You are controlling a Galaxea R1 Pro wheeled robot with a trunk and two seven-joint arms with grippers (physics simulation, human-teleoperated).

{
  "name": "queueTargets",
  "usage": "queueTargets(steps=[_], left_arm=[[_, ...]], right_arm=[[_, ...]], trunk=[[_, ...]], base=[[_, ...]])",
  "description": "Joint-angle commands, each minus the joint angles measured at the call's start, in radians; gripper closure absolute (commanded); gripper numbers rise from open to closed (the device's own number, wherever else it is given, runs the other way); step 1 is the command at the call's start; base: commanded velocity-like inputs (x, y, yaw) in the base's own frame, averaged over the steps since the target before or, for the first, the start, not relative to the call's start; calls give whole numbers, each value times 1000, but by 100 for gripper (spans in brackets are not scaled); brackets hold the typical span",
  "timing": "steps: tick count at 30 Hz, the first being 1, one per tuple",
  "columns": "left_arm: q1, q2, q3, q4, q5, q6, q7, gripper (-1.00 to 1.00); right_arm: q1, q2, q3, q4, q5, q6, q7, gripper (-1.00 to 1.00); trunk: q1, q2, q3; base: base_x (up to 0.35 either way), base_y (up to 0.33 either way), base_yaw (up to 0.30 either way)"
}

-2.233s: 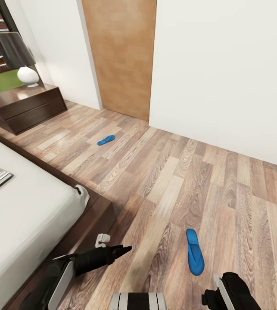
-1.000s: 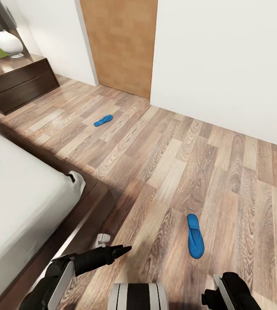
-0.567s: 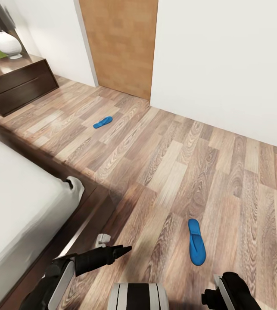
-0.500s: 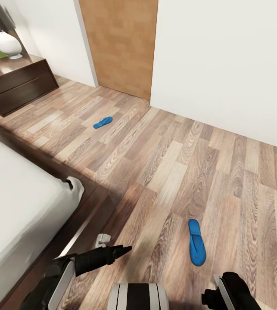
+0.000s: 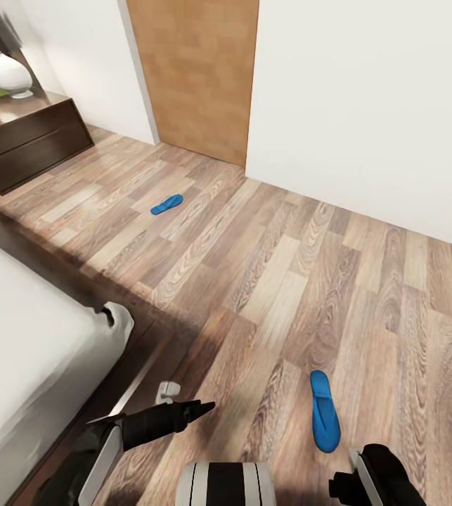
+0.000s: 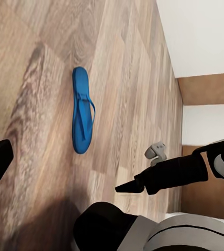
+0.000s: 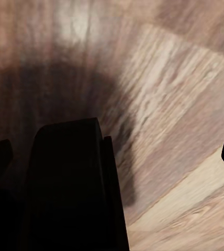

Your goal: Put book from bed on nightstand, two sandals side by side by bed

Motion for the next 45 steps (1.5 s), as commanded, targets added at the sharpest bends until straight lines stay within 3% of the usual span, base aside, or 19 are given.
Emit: queueTargets(steps=[1,35,38,45], left_arm=[[0,1,-2,0,8,7,1,-100],[0,-3,-5,0,8,6,3,-100],[0,-5,-7,0,8,6,4,-100],[0,-5,-9,0,9,6,5,-100]], right_arm=[[0,0,0,-1,-2,4,-3,-100],[-1,0,0,-6,-2,4,-2,-100],[-30,-1,0,-92,-2,4,-2,-100],[-180,4,1,-106,-1,4,-3,-100]], trunk=[[0,0,-1],[0,0,-1],[0,0,-1],[0,0,-1]], base=[[50,0,0],[25,-5,0],[0,0,0],[0,0,0]])
